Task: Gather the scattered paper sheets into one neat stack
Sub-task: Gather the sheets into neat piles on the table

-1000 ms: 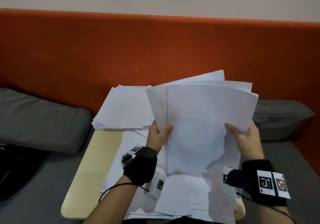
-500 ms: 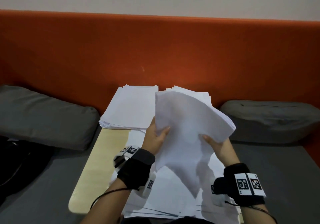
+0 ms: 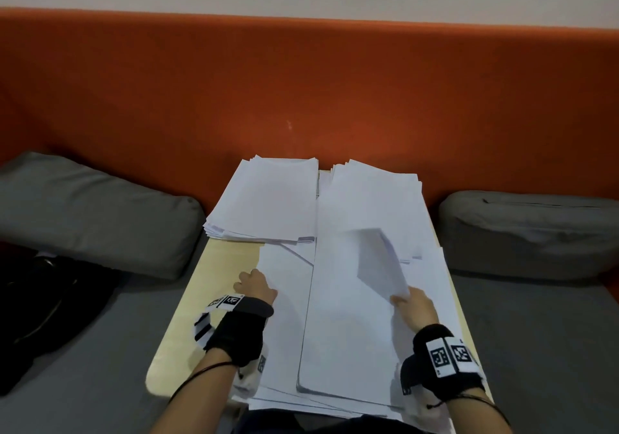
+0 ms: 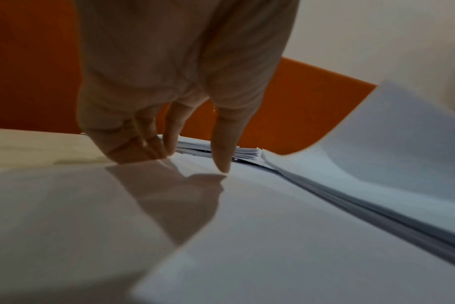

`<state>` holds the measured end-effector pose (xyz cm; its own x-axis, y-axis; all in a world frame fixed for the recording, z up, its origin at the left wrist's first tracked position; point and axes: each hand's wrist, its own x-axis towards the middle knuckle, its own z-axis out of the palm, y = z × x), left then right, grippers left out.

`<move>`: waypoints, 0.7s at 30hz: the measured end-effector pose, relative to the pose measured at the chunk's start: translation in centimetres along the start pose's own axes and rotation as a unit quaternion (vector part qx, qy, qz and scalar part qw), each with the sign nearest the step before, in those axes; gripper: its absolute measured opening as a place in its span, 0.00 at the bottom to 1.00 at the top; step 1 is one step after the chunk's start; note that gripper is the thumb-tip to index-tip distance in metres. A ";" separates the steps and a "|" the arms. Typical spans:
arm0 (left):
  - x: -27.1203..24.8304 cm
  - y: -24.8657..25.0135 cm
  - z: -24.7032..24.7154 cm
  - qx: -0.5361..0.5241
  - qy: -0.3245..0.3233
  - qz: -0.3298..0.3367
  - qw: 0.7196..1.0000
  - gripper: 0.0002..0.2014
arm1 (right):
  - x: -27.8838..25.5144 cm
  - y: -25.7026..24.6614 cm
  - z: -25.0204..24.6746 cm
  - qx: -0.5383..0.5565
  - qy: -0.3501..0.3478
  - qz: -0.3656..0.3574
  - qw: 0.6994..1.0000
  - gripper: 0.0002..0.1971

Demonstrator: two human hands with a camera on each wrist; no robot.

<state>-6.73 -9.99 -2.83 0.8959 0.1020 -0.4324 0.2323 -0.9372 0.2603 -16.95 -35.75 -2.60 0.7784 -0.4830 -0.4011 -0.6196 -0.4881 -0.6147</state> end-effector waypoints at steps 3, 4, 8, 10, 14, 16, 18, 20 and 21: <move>-0.1 -0.1 0.3 -0.052 -0.003 0.006 0.999 0.24 | 0.1 0.1 0.6 -0.045 -0.021 0.018 0.999 0.15; -0.2 -0.3 0.4 -0.088 -0.001 0.010 0.996 0.24 | 0.2 0.0 0.6 -0.050 -0.021 0.017 0.998 0.15; -0.1 -1.3 0.6 -0.240 -0.006 0.029 0.970 0.25 | 0.2 -0.1 0.7 -0.062 -0.020 0.019 0.998 0.15; -0.3 -1.9 0.9 -0.324 -0.034 0.027 0.945 0.29 | 0.1 -0.2 0.7 -0.059 -0.021 0.023 0.998 0.15; -1.2 -1.4 0.2 -0.328 -0.037 0.058 0.942 0.26 | 0.3 -0.2 0.5 -0.040 -0.026 0.034 0.998 0.14; -1.9 -0.7 -1.8 -0.211 0.018 0.112 0.971 0.20 | 0.4 -0.1 0.3 -0.026 -0.023 0.042 0.999 0.15; -2.8 0.0 -4.3 -0.103 0.083 0.170 0.977 0.17 | 0.6 -0.1 -0.1 -0.010 -0.012 0.050 0.999 0.15; -4.0 0.4 -7.1 -0.080 0.129 0.212 0.965 0.18 | 0.8 0.1 -0.5 0.005 0.000 0.059 0.998 0.15; -4.6 0.6 -8.5 -0.084 0.145 0.229 0.959 0.19 | 1.0 0.2 -0.6 0.009 0.007 0.062 0.998 0.16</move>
<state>-7.49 -8.20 6.70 0.9807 -0.1951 0.0122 -0.1738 -0.8413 0.5118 -16.37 -36.78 -2.70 0.6946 -0.5491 -0.4648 -0.7087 -0.4112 -0.5732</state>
